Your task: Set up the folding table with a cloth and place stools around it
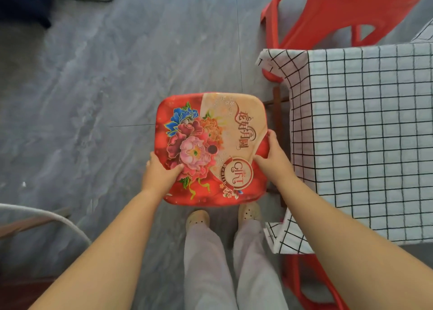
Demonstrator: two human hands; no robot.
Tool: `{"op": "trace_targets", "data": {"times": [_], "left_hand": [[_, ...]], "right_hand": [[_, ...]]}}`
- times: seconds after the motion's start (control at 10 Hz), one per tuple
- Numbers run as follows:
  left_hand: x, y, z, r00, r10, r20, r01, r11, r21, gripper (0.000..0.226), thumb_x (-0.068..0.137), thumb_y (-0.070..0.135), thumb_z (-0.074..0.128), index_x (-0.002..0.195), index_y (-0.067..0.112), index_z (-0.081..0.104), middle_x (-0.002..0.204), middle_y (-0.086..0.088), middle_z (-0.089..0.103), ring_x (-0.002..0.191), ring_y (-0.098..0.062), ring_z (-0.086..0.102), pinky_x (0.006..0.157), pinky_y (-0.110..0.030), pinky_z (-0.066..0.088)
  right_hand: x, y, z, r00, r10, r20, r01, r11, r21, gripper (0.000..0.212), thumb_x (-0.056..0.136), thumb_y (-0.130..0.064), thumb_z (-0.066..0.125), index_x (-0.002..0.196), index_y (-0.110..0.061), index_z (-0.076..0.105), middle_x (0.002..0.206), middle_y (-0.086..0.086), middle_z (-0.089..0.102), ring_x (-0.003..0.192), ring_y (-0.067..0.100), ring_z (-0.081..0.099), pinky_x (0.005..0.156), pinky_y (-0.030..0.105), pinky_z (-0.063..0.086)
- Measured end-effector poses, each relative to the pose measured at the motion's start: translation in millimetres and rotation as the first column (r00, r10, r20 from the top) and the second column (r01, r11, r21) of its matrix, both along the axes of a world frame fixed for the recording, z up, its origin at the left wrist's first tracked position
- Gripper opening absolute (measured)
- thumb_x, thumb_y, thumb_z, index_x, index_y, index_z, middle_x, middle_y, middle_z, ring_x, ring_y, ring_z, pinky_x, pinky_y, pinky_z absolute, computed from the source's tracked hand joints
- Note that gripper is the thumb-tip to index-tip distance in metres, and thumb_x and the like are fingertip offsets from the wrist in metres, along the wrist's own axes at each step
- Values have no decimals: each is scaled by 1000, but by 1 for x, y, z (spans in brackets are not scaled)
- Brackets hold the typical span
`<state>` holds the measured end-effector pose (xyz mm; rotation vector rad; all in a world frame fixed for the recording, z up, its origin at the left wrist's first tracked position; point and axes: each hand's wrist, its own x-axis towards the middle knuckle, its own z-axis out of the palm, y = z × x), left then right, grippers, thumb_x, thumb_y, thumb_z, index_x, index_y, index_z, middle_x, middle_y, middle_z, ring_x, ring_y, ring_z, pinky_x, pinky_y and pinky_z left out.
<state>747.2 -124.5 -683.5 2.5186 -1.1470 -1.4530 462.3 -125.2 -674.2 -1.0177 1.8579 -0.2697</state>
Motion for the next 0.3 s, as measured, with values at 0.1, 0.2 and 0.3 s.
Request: {"op": "trace_targets", "data": {"times": [0.1,0.2,0.3], "left_hand": [[-1,-1,-10,999,-29,42,29,1000,9,80,69,36,80,131,5,41,126,-18,53,115,-35,53,95,-46,45],[-3,-14,-3,991,-90,94,83,993,82,96,63,45,80,137,4,34,138,-18,45,125,-36,47,100,-49,41],[-17,-18,23,931,-275,241,249,959,135,109,77,38,74,150,6,0,160,-12,5,143,-31,19,113,-51,23]], "right_hand": [[-5,0,-7,1000,-5,8,5,1000,-15,68,73,-12,70,130,-29,38,115,-1,64,101,21,61,84,39,51],[-2,-3,-1,998,1,-66,-3,1000,-22,63,70,-15,72,124,-30,44,115,-3,63,103,21,61,84,40,52],[6,1,11,962,77,-260,-82,997,-9,65,79,-19,68,137,-22,37,135,7,50,119,28,53,92,43,48]]}}
